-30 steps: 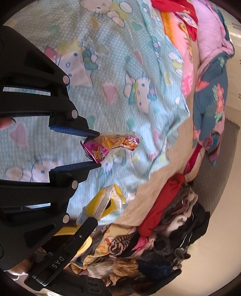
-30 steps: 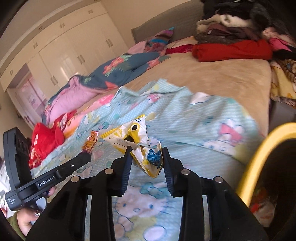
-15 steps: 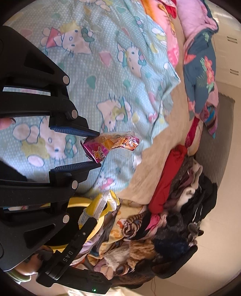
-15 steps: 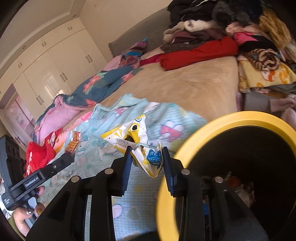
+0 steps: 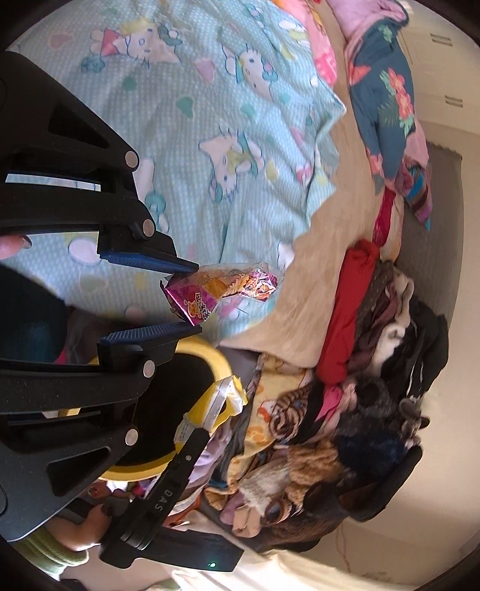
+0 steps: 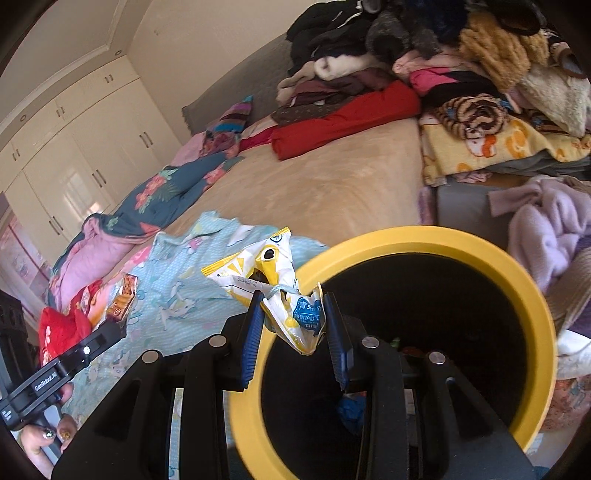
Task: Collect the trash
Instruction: 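Carry the pink wrapper and yellow bag with both tools over the bin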
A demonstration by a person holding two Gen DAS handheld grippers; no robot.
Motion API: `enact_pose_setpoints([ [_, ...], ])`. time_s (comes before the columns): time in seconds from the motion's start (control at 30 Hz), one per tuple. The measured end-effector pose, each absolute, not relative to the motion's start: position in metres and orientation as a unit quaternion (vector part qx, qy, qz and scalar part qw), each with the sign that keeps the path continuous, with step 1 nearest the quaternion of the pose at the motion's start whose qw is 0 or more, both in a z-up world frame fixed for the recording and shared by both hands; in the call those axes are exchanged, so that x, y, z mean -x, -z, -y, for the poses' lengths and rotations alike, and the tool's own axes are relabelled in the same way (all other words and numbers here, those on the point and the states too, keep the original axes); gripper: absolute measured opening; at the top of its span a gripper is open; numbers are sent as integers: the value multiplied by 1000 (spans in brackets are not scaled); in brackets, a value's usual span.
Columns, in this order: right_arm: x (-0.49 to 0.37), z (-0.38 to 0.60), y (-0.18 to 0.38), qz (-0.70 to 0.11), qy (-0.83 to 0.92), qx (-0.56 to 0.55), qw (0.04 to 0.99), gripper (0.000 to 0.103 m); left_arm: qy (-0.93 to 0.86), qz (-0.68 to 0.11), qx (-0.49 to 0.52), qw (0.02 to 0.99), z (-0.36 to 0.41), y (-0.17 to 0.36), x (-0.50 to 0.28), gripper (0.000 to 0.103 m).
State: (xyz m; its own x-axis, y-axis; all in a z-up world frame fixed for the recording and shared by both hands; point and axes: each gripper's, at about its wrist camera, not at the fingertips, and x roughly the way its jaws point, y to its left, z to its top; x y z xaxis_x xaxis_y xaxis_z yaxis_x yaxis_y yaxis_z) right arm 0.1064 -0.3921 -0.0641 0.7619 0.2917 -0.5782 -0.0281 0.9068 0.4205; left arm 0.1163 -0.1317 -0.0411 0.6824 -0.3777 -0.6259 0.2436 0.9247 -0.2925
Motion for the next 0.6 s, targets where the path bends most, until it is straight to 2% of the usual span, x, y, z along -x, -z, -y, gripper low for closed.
enact_pose_setpoints([
  [0.6, -88, 462, 78, -351, -4, -215, 911, 31, 251, -368, 26, 895, 216, 44, -100, 20],
])
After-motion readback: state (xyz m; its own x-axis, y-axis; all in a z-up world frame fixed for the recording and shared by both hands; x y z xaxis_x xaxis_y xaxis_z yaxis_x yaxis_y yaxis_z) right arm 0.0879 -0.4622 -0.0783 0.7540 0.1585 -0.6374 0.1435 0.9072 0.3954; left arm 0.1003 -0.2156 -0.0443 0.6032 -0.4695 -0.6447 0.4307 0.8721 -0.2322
